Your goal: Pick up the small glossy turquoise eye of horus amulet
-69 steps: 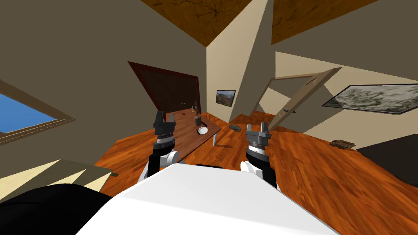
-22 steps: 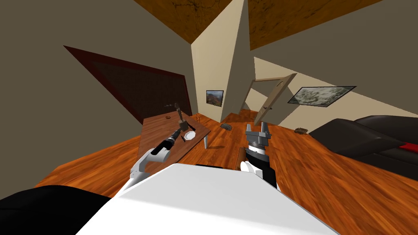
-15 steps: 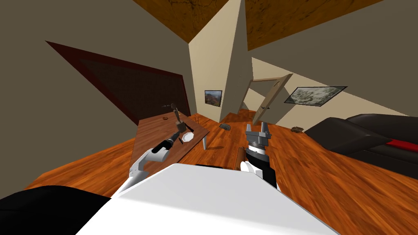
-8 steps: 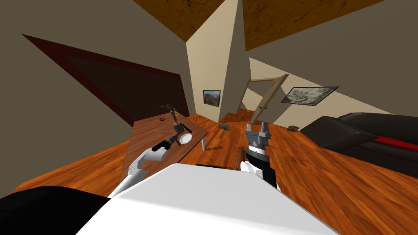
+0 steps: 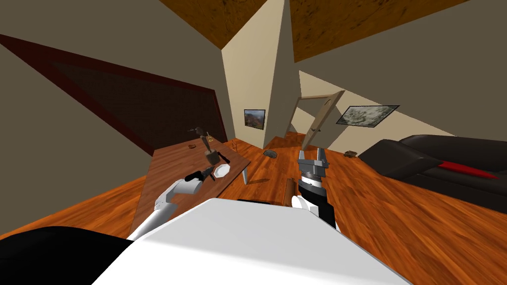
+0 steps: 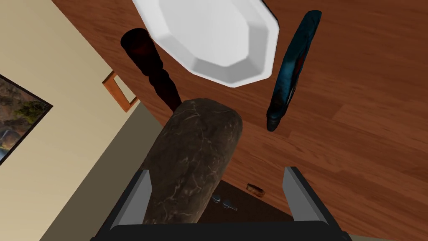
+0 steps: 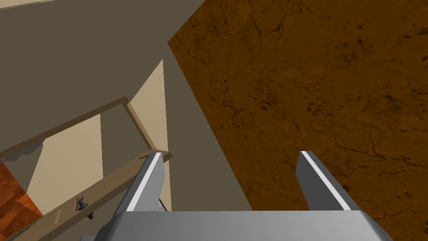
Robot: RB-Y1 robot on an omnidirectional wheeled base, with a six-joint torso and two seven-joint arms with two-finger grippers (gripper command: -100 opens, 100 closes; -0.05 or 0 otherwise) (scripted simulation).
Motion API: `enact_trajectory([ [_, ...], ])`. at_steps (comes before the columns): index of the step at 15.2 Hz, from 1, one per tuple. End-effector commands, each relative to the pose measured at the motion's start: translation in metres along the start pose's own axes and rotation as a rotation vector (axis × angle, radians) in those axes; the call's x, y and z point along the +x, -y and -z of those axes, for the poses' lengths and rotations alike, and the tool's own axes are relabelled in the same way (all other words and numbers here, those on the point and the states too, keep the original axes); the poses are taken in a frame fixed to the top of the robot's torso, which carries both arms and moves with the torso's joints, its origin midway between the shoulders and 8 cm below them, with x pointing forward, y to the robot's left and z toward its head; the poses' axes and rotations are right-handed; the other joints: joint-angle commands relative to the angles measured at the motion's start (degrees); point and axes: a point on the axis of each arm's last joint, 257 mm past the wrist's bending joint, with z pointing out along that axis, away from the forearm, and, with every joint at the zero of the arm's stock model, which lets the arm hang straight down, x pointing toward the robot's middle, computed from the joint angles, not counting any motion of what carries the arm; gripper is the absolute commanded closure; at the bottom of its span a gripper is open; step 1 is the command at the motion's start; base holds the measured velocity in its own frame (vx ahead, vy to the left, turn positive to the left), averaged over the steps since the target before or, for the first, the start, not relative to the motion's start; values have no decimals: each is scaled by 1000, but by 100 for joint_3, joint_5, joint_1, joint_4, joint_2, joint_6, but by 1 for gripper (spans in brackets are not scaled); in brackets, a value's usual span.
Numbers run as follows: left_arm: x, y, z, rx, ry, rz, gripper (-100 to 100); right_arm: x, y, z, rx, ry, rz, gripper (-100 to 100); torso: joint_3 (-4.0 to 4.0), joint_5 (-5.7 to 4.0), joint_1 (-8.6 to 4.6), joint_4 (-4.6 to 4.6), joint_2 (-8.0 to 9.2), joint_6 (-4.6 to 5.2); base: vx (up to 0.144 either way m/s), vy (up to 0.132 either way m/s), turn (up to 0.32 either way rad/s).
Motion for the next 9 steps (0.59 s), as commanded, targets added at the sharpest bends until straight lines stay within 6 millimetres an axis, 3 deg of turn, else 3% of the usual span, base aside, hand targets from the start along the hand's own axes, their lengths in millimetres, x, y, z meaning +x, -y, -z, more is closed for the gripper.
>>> enact_trajectory([
  [1, 4, -11, 0, -34, -15, -7, -100, 0, 0, 0, 0, 0, 0, 0, 0, 0, 0, 0, 0, 0, 42, -13, -10],
  [2, 5, -27, -2, -81, -33, -20, -100, 0, 0, 0, 0, 0, 0, 0, 2, 0, 0, 1, 4, -1, 50, -21, -39],
  [4, 6, -43, -3, -130, -54, -31, -100, 0, 0, 0, 0, 0, 0, 0, 2, -1, -3, 1, 4, 0, 57, -19, -68],
  [6, 8, -47, -3, -147, -63, -31, -100, 0, 0, 0, 0, 0, 0, 0, 1, -1, -3, 0, 1, 0, 54, -14, -41],
  [9, 11, -76, -2, -236, -103, -50, -100, 0, 0, 0, 0, 0, 0, 0, 3, -1, -2, 1, 5, 0, 50, -13, -52],
])
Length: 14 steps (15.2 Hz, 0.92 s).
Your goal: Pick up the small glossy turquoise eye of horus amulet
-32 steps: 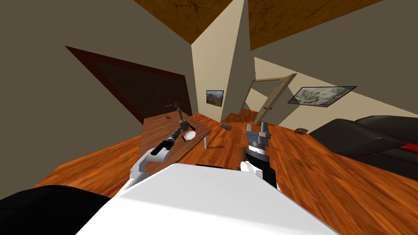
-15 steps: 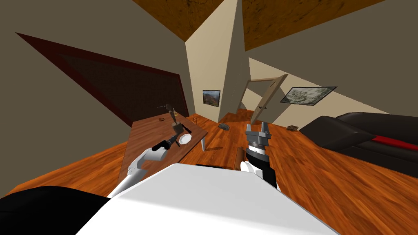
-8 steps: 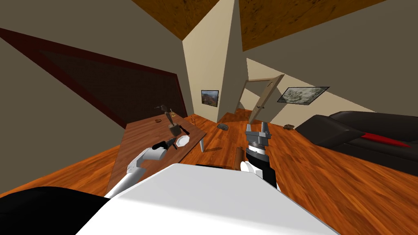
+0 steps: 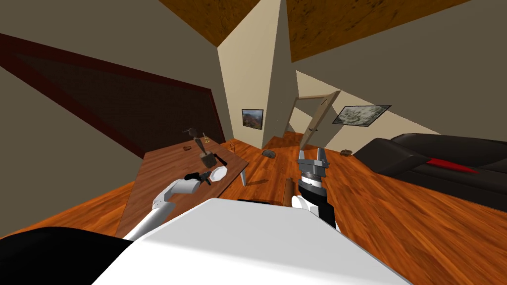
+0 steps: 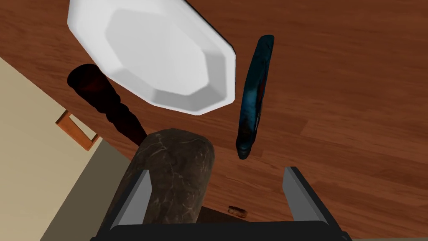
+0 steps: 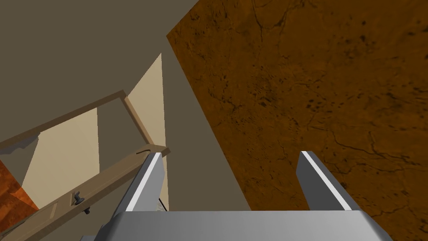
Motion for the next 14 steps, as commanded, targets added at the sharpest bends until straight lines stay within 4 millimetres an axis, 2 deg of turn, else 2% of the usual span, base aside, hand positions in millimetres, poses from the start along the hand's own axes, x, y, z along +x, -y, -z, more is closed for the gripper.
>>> enact_trajectory([
  [1, 4, -16, -2, -49, -25, -9, -100, 0, 0, 0, 0, 0, 0, 0, 0, 0, 0, 0, 0, 0, 58, -7, -57],
  [6, 11, -54, -4, -169, -88, -29, -100, 0, 0, 0, 0, 0, 0, 0, -1, -1, -2, -1, 0, -1, 56, -14, -53],
  [7, 12, -54, -4, -171, -90, -29, -100, 0, 0, 0, 0, 0, 0, 0, 1, 0, 0, 0, 2, 0, 40, -5, -43],
  [8, 14, -64, -4, -203, -109, -33, -100, 0, 0, 0, 0, 0, 0, 0, 2, 0, 1, 0, 4, -1, 42, -10, -41],
  [11, 16, -73, -3, -231, -126, -37, -100, 0, 0, 0, 0, 0, 0, 0, 4, 0, 0, 1, 7, -1, 37, -10, -35],
  [14, 21, -91, -1, -289, -162, -44, -100, 0, 0, 0, 0, 0, 0, 0, 4, 0, 2, 1, 8, -1, 40, -3, -41],
])
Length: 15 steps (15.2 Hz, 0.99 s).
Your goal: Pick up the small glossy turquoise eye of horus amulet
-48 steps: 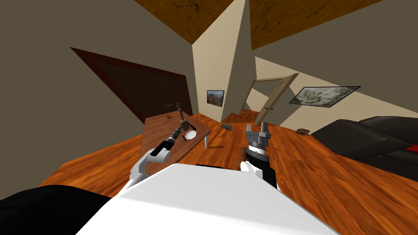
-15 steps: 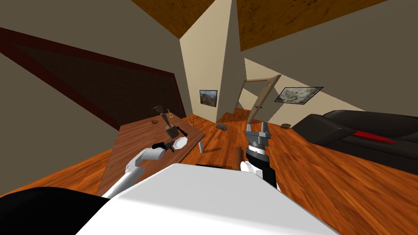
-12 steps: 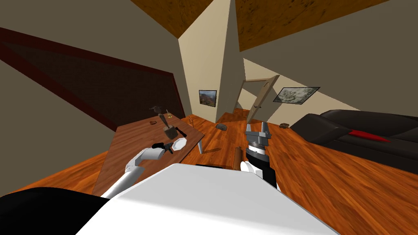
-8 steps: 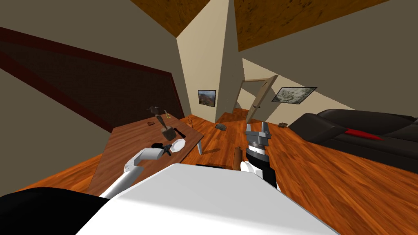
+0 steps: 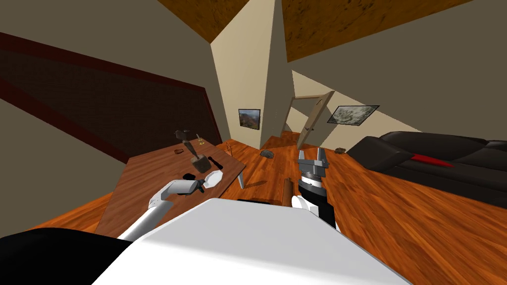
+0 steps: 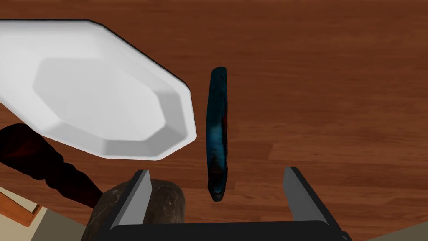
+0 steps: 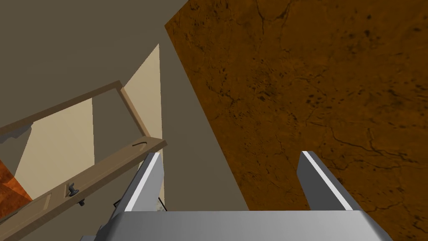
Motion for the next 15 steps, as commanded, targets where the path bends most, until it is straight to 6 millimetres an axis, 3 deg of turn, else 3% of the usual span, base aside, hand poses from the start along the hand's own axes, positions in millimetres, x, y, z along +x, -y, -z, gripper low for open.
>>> enact_trajectory([
  [1, 3, -9, -2, -32, -21, -5, -100, 0, 0, 0, 0, 0, 0, 0, 0, 0, 0, 0, 0, 0, 43, -4, -30],
  [10, 4, -15, -20, -37, -10, 41, -100, 0, 0, 0, 0, 0, 0, 0, 22, 4, 16, 8, 38, 1, -31, 24, -93],
  [11, 4, -15, -21, -37, -9, 43, 100, 0, 0, 0, 0, 0, 0, 0, 20, 3, 13, 8, 34, -1, -10, 9, -2],
  [15, 4, -15, -21, -38, -9, 44, 100, 0, 0, 0, 0, 0, 0, 0, 11, 3, 4, 4, 19, 2, -2, 2, 3],
])
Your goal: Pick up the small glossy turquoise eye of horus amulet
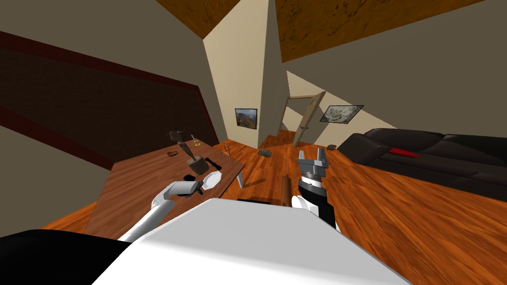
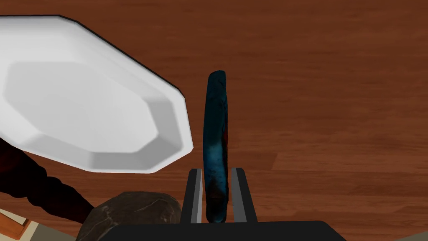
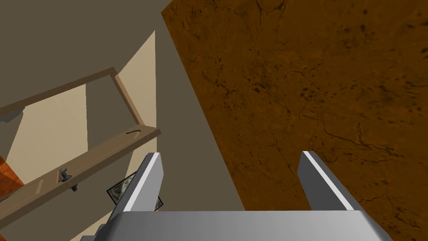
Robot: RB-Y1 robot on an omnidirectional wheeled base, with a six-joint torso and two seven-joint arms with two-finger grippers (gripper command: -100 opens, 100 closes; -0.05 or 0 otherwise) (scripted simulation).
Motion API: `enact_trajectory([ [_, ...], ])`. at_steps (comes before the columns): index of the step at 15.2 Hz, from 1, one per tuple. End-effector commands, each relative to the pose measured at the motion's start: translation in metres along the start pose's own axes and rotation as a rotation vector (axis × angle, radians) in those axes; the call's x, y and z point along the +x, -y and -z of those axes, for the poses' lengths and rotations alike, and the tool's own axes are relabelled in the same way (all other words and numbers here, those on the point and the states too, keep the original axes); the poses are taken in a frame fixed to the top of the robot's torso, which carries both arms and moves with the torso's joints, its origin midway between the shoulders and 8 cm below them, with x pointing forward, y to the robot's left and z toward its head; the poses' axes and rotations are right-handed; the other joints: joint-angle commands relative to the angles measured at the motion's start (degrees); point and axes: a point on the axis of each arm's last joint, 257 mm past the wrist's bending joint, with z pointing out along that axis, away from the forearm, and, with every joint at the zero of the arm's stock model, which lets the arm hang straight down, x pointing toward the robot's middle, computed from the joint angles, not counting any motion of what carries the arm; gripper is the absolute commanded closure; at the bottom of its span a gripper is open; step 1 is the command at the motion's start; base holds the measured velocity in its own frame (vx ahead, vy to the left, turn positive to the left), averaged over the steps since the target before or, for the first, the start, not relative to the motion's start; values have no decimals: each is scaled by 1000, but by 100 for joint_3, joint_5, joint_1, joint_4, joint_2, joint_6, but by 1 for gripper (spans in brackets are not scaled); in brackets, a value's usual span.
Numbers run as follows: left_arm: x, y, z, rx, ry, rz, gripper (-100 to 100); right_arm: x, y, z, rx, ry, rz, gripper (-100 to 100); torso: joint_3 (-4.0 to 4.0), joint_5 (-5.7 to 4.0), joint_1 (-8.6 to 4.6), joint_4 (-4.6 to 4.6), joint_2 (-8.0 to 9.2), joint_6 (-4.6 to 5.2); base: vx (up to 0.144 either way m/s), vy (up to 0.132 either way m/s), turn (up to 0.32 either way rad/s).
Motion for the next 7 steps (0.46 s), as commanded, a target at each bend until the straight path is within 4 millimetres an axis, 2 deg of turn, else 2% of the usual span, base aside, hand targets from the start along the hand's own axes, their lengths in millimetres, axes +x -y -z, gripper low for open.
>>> enact_trajectory([
  [1, 0, 4, 6, 6, -1, -15, 100, 0, 0, 0, 0, 0, 0, 0, 0, 0, 0, 0, 0, 0, 27, -10, 138],
  [3, -1, 6, 11, 10, -2, -26, 100, 0, 0, 0, 0, 0, 0, 0, -6, -4, -12, -3, -11, -8, 52, -41, 175],
  [6, -2, 9, 20, 18, -3, -47, 100, 0, 0, 0, 0, 0, 0, 0, -10, -6, -22, -3, -19, 0, 44, -34, 79],
  [7, -1, 8, 16, 15, -2, -36, 100, 0, 0, 0, 0, 0, 0, 0, -10, -7, -21, -2, -19, -1, 26, -20, 45],
])
